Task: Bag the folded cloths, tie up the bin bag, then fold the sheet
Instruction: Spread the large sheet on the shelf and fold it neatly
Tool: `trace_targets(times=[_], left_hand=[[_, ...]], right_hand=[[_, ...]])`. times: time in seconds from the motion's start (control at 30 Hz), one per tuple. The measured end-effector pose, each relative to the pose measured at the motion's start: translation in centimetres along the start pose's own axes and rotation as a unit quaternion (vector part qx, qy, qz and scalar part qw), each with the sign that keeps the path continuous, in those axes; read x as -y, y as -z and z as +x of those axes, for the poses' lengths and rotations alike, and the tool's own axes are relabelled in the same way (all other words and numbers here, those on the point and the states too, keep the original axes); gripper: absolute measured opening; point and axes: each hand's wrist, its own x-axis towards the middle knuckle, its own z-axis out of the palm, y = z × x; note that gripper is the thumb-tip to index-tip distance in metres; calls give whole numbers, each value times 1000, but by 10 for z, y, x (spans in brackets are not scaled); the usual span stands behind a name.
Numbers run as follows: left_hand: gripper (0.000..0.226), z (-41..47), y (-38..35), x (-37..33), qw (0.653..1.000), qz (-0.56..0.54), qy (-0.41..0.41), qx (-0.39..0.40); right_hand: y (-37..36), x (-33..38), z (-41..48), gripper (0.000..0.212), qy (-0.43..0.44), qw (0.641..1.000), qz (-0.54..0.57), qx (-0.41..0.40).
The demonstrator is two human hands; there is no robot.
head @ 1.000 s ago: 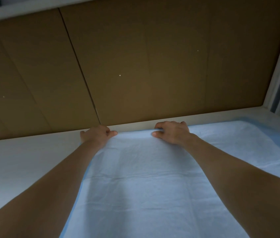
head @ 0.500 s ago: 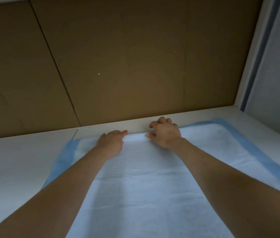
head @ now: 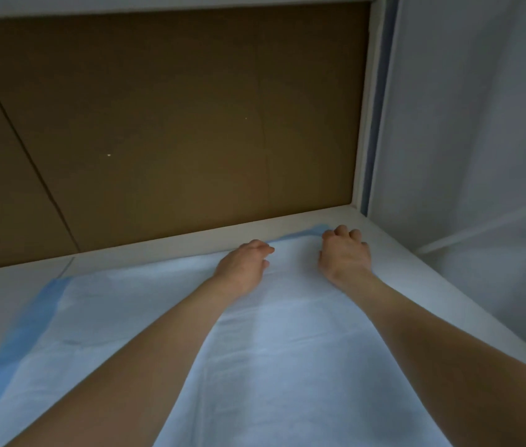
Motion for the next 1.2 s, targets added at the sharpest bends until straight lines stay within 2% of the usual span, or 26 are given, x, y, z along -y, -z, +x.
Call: trace_targets(times=[0.17, 0.27, 0.47, 0.57, 0.67, 0.8, 0.97, 1.1, 1.2], left_hand=[[46, 28, -14, -13, 999, 6, 11, 37], [46, 43, -16, -10, 998, 19, 35, 42], [44, 67, -14, 0, 993, -18, 95, 66], [37, 75, -16, 6, 986, -72, 126, 76], [26, 80, -12, 9, 982, -111, 120, 92], [16, 82, 0, 8, 984, -110, 102, 92], [15, 80, 9, 6, 989, -80, 82, 91], [16, 77, 10, 3, 992, -61, 83, 79], [29, 72, 6, 13, 990, -49, 109, 81]], right_hand=[[-10, 6, 19, 44, 107, 994, 1, 23], [-16, 12, 33, 42, 129, 990, 6, 57], [-22, 7, 58, 52, 83, 992, 24, 91], [-22, 2, 63, 57, 67, 993, 35, 95], [-17, -4, 66, 62, 37, 993, 57, 96], [-7, -8, 68, 65, -14, 985, 146, 93], [2, -13, 62, 67, -19, 961, 258, 99], [3, -15, 58, 61, -34, 967, 241, 72], [-1, -16, 59, 55, -53, 974, 213, 56]])
